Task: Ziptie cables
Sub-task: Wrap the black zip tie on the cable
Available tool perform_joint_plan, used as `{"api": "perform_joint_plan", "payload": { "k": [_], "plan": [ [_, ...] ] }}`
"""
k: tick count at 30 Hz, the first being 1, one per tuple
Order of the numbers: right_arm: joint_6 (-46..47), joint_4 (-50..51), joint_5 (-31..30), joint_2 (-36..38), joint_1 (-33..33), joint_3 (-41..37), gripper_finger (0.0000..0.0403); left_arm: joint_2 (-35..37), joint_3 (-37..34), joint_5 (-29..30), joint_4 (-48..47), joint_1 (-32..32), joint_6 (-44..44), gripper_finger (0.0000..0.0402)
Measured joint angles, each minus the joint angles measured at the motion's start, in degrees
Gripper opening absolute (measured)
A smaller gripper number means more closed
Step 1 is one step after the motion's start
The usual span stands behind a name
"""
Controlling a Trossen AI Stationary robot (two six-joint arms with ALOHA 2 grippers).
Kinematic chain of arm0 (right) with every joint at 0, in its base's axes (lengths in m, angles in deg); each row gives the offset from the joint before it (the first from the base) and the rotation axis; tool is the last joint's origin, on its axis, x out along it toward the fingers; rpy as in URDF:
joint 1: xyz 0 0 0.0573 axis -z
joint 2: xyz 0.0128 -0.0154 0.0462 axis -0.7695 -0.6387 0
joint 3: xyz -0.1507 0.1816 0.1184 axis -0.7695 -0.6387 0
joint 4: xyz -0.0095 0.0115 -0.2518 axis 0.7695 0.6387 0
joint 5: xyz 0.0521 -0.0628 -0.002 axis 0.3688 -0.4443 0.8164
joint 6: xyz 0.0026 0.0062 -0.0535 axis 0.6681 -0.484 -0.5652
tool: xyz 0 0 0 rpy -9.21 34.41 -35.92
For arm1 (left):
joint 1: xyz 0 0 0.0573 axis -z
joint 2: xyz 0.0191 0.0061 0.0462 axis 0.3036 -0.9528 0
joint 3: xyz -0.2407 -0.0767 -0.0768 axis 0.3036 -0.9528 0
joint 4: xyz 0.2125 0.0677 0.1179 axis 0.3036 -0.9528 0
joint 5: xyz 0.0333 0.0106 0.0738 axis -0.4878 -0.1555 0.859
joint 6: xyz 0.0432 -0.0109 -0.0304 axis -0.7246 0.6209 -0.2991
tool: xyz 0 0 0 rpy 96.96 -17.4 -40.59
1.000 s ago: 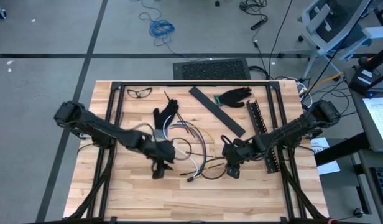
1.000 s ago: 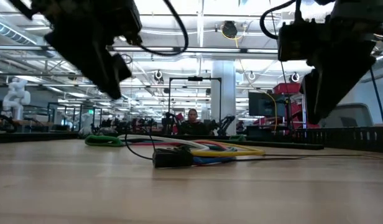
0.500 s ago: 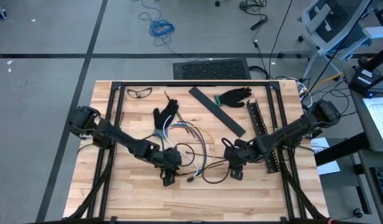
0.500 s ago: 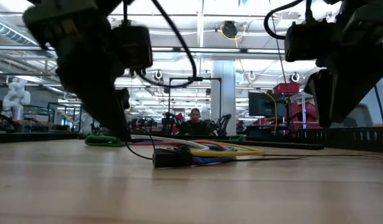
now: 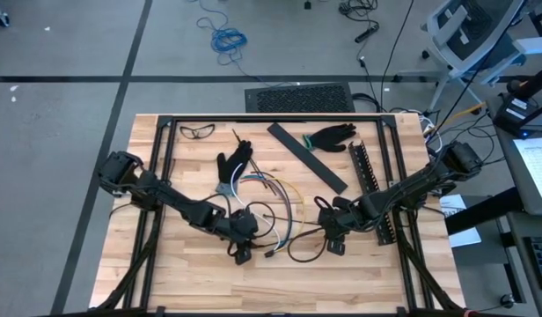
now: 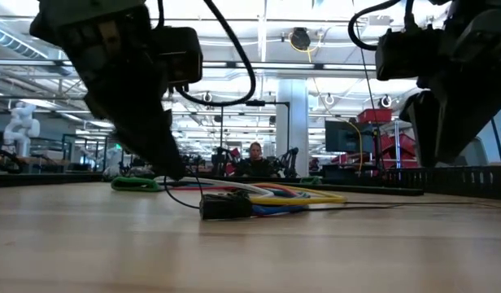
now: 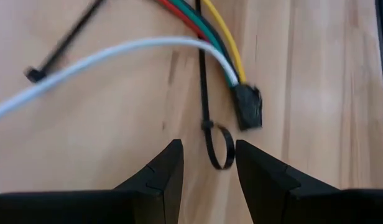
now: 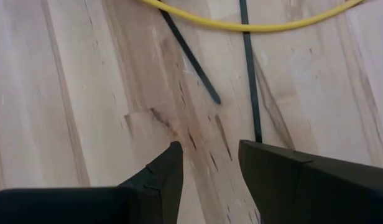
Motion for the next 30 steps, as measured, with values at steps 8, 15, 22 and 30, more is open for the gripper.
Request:
{"api": "perform_joint_plan", "payload": {
  "k": [8,15,22,30],
  "plan": [
    [-0.2,0.8,0.0,0.0,0.0,0.0,0.0148,-0.6,0.0,2.4,2.0,0.0,0.0,0.0141],
    [-0.1,1.0,-1.0,0.0,0.0,0.0,0.0148,-1.1,0.0,1.3,1.6,0.4,0.0,0.0141],
    [0.4,1.2,-1.4,0.0,0.0,0.0,0.0148,-3.0,0.0,1.3,2.6,0.3,-0.2,0.0139],
    [0.5,2.1,-1.4,0.0,0.0,-0.1,0.0148,-3.2,1.0,0.9,2.2,-0.9,1.7,0.0021]
  ]
}}
